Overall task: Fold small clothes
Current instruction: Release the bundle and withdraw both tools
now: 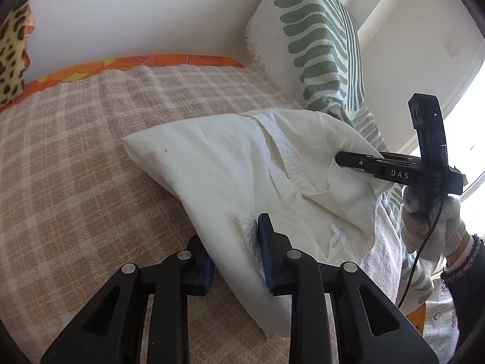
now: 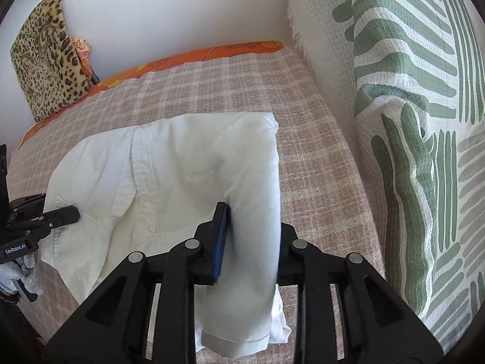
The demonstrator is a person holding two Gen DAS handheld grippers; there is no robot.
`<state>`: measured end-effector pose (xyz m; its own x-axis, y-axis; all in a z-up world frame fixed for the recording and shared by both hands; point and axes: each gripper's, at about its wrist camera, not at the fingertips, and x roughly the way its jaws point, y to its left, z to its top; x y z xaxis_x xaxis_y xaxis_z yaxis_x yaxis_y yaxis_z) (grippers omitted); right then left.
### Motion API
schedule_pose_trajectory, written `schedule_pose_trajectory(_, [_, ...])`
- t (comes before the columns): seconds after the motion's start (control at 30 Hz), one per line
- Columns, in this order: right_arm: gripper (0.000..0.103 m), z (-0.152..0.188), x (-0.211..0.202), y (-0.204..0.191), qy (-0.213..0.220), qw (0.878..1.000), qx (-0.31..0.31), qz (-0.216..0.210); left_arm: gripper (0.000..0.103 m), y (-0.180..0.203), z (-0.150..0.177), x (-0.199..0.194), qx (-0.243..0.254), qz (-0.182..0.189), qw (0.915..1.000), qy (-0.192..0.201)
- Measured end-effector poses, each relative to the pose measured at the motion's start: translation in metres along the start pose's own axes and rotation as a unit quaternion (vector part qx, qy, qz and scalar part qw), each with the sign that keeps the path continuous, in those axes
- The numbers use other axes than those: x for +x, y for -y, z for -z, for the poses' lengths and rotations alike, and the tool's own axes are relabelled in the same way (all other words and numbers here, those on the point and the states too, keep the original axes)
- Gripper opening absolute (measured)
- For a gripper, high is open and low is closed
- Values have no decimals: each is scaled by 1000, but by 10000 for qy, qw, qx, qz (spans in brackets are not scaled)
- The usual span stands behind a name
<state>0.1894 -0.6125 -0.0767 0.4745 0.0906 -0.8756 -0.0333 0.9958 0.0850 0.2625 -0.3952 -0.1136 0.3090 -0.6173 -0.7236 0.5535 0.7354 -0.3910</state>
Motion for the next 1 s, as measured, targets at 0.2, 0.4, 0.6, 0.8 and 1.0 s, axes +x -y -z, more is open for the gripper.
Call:
schedule_pose_trajectory(0.2, [49, 7, -19, 10, 126, 9990, 273, 337, 46, 15, 0, -6, 326, -578, 9978, 54])
schedule_pose_trajectory(0.4, [55, 13, -55, 4, 523, 9963, 541, 406, 48, 29, 10, -25, 399, -655, 9970, 85])
schedule_pose_trajectory(0.6, [55, 21, -93, -14, 857, 9931, 734, 322, 48, 50, 15, -59, 602, -621, 9957, 328])
schedule_pose_trajectory(0.8, [59, 45, -134, -52, 1202, 9892, 773, 328, 54, 71, 30, -103, 808, -544, 9932, 635])
schedule_pose_trajectory(1.0, [63, 80, -165, -93, 1457, 9862, 739, 286, 60, 82, 53, -146, 949, -522, 9895, 955])
